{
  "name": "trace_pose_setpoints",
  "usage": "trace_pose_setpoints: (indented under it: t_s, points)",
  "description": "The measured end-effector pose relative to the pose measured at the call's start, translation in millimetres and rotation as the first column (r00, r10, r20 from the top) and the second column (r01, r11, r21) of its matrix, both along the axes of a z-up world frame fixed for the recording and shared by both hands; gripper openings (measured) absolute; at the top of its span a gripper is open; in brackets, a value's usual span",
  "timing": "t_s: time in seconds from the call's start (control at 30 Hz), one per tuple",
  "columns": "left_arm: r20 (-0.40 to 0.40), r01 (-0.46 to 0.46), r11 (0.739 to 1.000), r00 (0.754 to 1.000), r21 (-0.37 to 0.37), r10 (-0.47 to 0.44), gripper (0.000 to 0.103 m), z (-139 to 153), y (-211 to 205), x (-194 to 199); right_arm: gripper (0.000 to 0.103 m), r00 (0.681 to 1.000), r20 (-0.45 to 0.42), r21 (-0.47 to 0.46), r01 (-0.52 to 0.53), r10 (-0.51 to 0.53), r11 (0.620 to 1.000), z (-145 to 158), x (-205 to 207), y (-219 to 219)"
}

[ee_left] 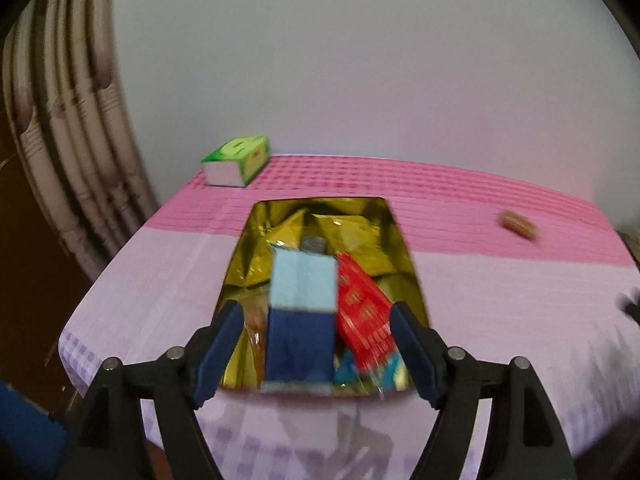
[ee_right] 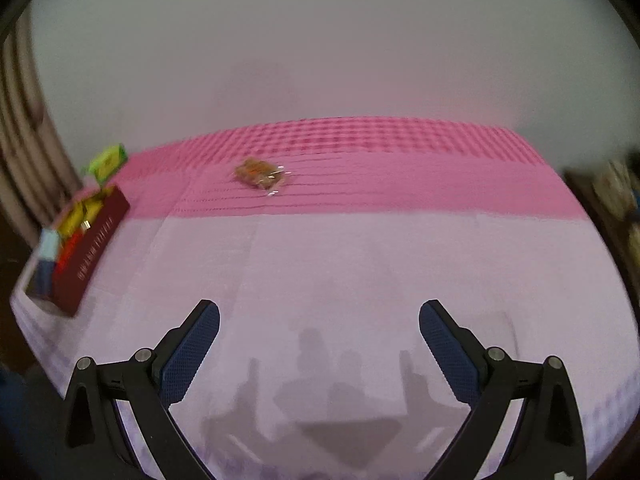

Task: Organize snacks
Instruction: 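Grasp the small clear bag of brown snacks with the right gripper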

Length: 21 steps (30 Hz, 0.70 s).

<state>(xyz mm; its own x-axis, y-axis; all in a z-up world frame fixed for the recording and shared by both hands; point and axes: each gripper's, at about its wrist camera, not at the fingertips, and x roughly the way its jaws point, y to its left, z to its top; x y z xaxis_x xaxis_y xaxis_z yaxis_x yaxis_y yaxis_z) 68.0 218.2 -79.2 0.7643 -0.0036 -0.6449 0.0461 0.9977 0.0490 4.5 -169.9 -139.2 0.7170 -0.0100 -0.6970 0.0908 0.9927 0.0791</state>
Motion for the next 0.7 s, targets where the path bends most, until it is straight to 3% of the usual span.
trace_pose_setpoints:
  t_s: [0.2,0.37,0.47,0.53,0.67,0.7]
  points:
    - [0.031,0.08,0.99,0.997,-0.118,-0.077,0.077,10,-2,-66,0.099,0.987,-0.029,-0.085,-0.16,0.158,0.983,-3,97,40]
    - [0.009,0.134,0.984,0.991,-0.117,-0.134,0.077,-4,-13,-84,0.094,0.966,-0.112,-0.199,-0.253,0.235,0.947,-16,178,67]
    - [-0.02,0.121,0.977,0.992,-0.175,-0.127,0.077,-9,-6,-79,0.079,0.961,-0.17,-0.226,-0.253,0.217,0.941,-27,216,69]
    - [-0.028,0.098,0.97,0.994,-0.223,-0.107,0.077,-11,3,-76,0.066,0.955,-0.202,-0.192,-0.255,0.216,0.948,-33,234,64]
    - [-0.048,0.045,0.962,0.997,-0.268,-0.059,0.077,-13,16,-73,0.057,0.955,-0.213,-0.14,-0.24,0.208,0.961,-39,250,58]
    - [-0.051,0.038,0.96,0.997,-0.277,-0.054,0.077,-14,18,-73,0.046,0.954,-0.213,-0.11,-0.236,0.209,0.965,-39,251,56]
